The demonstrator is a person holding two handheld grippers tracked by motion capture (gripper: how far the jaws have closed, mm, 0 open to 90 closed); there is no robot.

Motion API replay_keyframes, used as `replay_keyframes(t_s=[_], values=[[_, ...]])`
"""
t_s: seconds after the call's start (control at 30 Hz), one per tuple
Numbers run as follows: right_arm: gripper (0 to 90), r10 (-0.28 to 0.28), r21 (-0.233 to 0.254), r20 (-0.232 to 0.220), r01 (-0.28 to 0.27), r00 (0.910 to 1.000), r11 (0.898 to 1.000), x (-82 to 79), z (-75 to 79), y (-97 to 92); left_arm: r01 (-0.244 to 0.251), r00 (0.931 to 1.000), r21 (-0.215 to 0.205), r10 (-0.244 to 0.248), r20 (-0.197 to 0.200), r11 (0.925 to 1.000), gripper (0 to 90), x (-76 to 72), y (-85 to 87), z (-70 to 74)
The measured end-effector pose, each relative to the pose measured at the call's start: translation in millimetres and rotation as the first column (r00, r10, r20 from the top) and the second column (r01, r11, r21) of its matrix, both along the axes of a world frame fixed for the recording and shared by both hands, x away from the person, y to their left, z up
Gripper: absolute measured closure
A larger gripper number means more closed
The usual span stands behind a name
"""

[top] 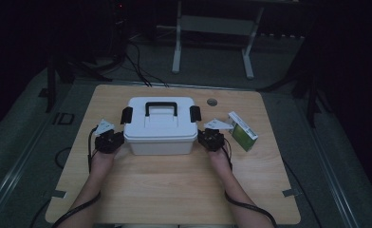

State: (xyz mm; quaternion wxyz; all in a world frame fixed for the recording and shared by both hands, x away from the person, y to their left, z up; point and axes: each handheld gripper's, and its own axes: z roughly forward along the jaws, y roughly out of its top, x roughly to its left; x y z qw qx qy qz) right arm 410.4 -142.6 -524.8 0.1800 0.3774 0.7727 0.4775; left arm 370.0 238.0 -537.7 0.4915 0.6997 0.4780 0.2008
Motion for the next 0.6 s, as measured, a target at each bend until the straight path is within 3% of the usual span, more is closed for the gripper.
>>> replay_keyframes(t_s=[0.4,0.6], values=[[90.0,0.003,-0.007,0.001,-0.003,1.0,1.0,-15.2,0.5,-8.8,0.031,0.9995,0.024,-0.031,-0.002,0.9992,89.8,-16.4,-6.7,1.8],[90.0,0.005,0.0,0.003,-0.005,1.0,1.0,-23.3,-0.1,-14.0,0.047,0.9989,0.0,-0.047,-0.002,0.9989,89.8,-28.2,-9.7,0.3]])
